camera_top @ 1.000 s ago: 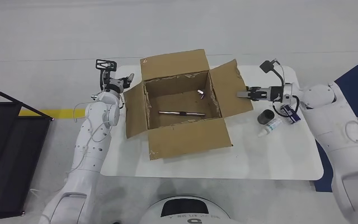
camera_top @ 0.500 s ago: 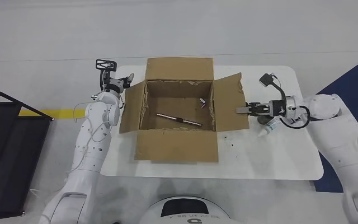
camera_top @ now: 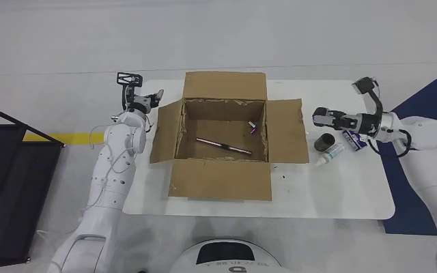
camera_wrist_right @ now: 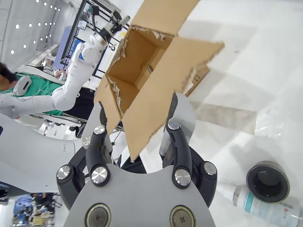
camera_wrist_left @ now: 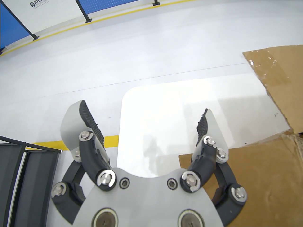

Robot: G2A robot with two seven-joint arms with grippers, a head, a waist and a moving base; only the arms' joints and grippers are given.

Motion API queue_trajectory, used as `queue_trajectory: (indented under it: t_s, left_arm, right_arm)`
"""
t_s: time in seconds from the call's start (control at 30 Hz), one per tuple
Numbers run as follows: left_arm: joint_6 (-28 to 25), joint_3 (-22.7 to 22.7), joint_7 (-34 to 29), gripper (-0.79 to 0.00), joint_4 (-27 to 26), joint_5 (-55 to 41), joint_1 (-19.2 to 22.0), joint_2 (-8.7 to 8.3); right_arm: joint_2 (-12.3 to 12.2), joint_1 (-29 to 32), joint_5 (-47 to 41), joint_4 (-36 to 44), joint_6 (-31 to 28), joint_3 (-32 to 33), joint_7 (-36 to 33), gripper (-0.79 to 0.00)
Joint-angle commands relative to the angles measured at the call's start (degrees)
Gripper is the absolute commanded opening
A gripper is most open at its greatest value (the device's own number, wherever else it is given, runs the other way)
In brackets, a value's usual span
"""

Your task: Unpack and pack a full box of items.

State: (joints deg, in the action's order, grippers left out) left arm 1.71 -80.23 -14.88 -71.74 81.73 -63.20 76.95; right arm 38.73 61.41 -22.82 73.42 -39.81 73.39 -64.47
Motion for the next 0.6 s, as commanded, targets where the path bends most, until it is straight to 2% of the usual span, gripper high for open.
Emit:
queue_trajectory:
  t_s: [0.0, 0.07, 0.47, 0.53, 0.57]
  left_arm:
    - [0.0, 0.0, 0.0, 0.0, 0.0, 0.0, 0.0, 0.0]
    - [0.0, 0.0, 0.0, 0.0, 0.0, 0.0, 0.0, 0.0]
    - [0.0, 0.0, 0.0, 0.0, 0.0, 0.0, 0.0, 0.0]
    - [0.0, 0.0, 0.0, 0.0, 0.0, 0.0, 0.0, 0.0]
    - [0.0, 0.0, 0.0, 0.0, 0.0, 0.0, 0.0, 0.0]
  right_arm:
    - [-0.06, 0.68, 1.86, 2.36, -2.7, 1.07, 2.78, 0.0]
    - [0.06, 1.62, 3.73, 5.04, -4.07, 1.2, 5.17, 0.0]
    - [0.07, 1.64, 3.84, 5.17, -4.02, 1.3, 5.58, 0.0]
    - [0.16, 1.53, 7.97, 8.97, -2.64, 1.54, 8.06, 0.0]
    - [0.15, 0.64, 12.62, 12.64, -1.52, 1.06, 7.0, 0.0]
